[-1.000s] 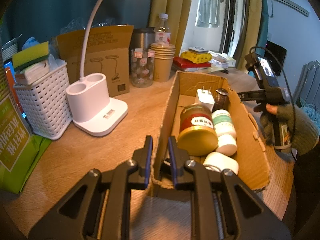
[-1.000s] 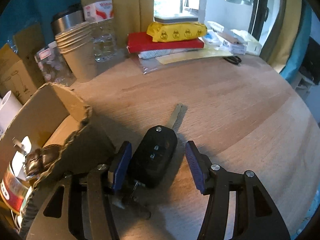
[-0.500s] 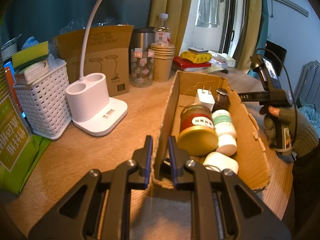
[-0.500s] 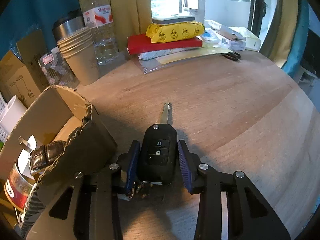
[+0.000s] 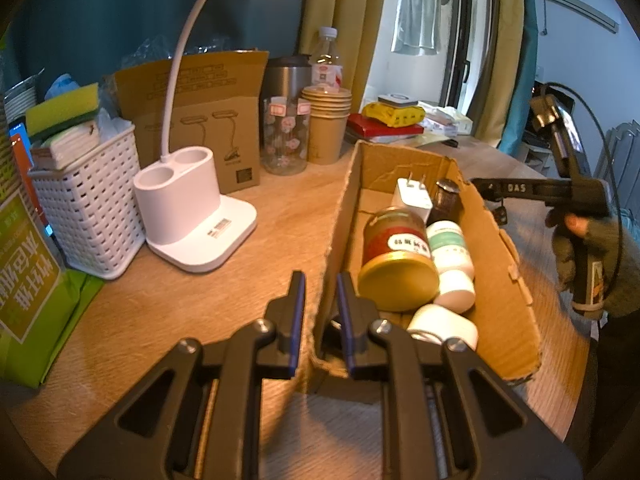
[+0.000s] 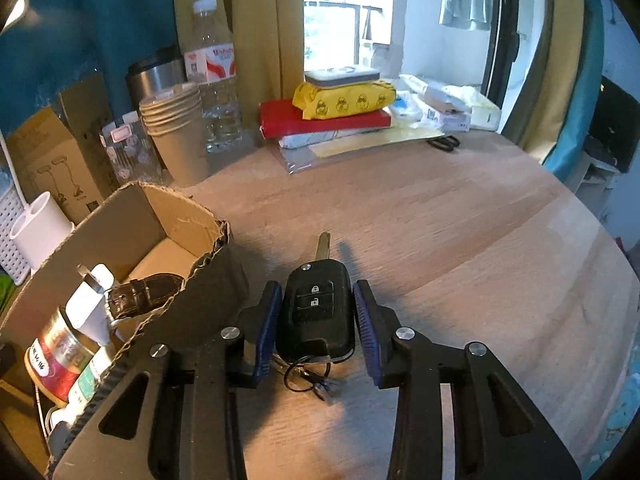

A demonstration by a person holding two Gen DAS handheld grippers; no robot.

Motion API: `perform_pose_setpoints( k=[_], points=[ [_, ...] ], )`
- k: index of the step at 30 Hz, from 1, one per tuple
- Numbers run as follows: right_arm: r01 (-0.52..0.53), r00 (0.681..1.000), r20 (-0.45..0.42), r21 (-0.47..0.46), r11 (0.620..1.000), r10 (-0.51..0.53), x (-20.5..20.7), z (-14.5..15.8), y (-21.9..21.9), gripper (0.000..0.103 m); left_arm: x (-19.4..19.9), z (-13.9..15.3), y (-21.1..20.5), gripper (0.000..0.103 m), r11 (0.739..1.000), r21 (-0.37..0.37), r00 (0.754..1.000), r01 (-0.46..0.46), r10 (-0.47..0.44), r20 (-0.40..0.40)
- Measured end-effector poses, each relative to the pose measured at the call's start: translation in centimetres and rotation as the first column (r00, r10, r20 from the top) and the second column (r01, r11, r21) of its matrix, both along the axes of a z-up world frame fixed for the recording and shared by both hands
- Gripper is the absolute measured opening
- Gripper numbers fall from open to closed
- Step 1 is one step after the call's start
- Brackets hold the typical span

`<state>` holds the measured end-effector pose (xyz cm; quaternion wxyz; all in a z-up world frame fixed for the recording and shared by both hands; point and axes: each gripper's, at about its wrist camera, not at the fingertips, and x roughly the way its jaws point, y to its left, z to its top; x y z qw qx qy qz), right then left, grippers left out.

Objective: Organize rigid objects
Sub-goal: 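Close the right gripper on the key fob and lift it, then carry the key fob with the right gripper over the box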

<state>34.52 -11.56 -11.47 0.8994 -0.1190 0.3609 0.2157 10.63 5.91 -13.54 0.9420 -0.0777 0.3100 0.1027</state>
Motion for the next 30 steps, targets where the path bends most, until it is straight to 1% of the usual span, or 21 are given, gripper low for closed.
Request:
perform_pose_setpoints(
  k=[6, 15, 25, 30],
  points=[
    [0.003, 1.0, 0.026, 0.01, 1.0, -0.004, -1.0, 1.0, -0.5, 0.038, 0.0, 0.0, 0.0, 0.017, 1.0, 0.001, 1.0, 0.0, 0.0, 0.0],
    [-0.007, 0.996, 0.09, 0.023, 1.0, 0.004, -3.0, 3.6, -0.8, 0.038, 0.0, 0.1, 0.0, 0.017, 1.0, 0.002, 1.0, 0.001, -0.001, 0.001],
    [-0.068, 0.985, 0.161, 0.035, 0.997, 0.061, -5.4, 6.8, 0.5, 0.038, 0.1, 0.2, 0.0, 0.017, 1.0, 0.003, 1.0, 0.002, -0.002, 0.002],
    [-0.118, 0.977, 0.186, 0.05, 0.992, 0.106, -6.4, 8.3, 1.7, 0.038, 0.1, 0.2, 0.0, 0.017, 1.0, 0.003, 1.0, 0.002, -0.002, 0.002]
  ],
)
